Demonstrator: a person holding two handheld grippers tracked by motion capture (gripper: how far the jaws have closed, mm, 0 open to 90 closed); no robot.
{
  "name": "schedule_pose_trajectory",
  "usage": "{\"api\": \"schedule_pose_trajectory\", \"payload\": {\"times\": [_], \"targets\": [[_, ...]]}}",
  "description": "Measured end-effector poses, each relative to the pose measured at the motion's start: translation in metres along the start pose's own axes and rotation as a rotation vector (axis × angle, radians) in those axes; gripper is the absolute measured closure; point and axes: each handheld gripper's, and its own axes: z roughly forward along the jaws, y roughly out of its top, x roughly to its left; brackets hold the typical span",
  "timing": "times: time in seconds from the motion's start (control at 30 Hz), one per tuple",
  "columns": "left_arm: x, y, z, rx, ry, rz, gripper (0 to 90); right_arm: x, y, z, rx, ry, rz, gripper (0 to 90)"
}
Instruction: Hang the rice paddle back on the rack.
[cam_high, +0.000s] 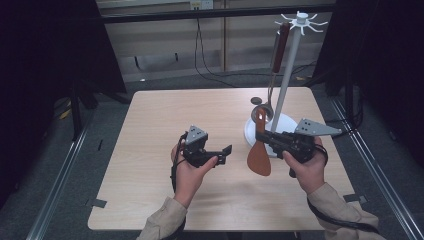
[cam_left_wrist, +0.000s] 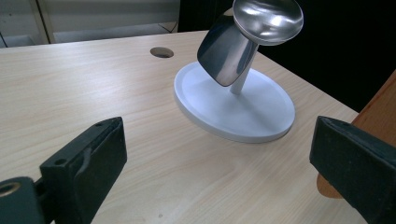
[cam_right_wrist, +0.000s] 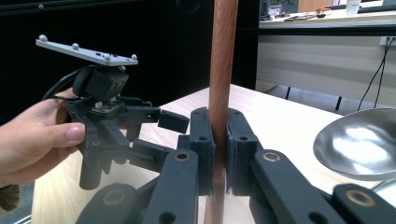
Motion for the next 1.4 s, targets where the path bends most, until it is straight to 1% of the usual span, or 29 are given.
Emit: {"api": "schedule_pose_trajectory", "payload": {"times": [0.1, 0.2, 0.23, 0.3, 0.37, 0.43, 0.5, 0.57, 0.6, 0.7, 0.83, 0.97, 1.17, 1.23, 1.4], "targets": [[0.001, 0.000, -0.001, 0.006, -0.009, 0.010, 3.1, -0.002, 0.002, -0.003, -0.001, 0.003, -0.003, 83.7], [0.003, -0.001, -0.002, 0.016, 0.004, 0.007, 2.9, -0.003, 0.006, -0.005, -0.005, 0.009, -0.005, 83.7], [0.002, -0.001, -0.002, 0.010, 0.003, -0.005, 2.9, -0.004, 0.007, -0.006, -0.005, 0.013, -0.006, 83.7], [0.003, -0.002, -0.002, 0.019, 0.004, 0.007, 2.9, -0.005, 0.010, -0.007, -0.010, 0.011, -0.005, 83.7], [0.003, -0.002, -0.001, 0.019, 0.002, -0.003, 3.0, -0.007, 0.012, -0.010, -0.017, 0.011, 0.001, 83.7], [0.004, -0.002, -0.001, 0.024, 0.002, 0.003, 3.0, -0.009, 0.015, -0.012, -0.020, 0.006, -0.001, 83.7], [0.003, -0.002, 0.001, 0.024, -0.001, -0.005, 3.1, -0.012, 0.018, -0.014, -0.027, 0.005, 0.006, 83.7], [0.004, -0.002, 0.001, 0.035, -0.001, 0.008, 3.1, -0.016, 0.023, -0.017, -0.032, 0.004, 0.002, 83.7], [0.004, -0.002, 0.002, 0.031, -0.001, 0.001, 3.1, -0.017, 0.025, -0.017, -0.035, 0.002, 0.002, 83.7], [0.005, -0.002, 0.003, 0.031, 0.001, 0.002, 3.3, -0.022, 0.032, -0.020, -0.043, 0.001, 0.013, 83.7], [0.005, -0.002, 0.003, 0.029, -0.002, -0.005, 3.4, -0.025, 0.038, -0.022, -0.056, -0.008, 0.006, 83.7], [0.005, -0.003, 0.003, 0.030, 0.000, -0.004, 3.5, -0.027, 0.043, -0.023, -0.086, -0.014, 0.004, 83.7], [0.006, -0.003, 0.002, 0.029, 0.002, -0.004, 3.5, -0.029, 0.051, -0.023, -0.151, -0.023, 0.015, 83.7], [0.006, -0.003, 0.002, 0.026, 0.006, -0.010, 3.6, -0.030, 0.054, -0.023, -0.167, -0.018, 0.011, 83.7], [0.007, -0.003, 0.002, 0.028, 0.004, -0.006, 3.6, -0.032, 0.063, -0.024, -0.204, -0.017, 0.009, 83.8]]}}
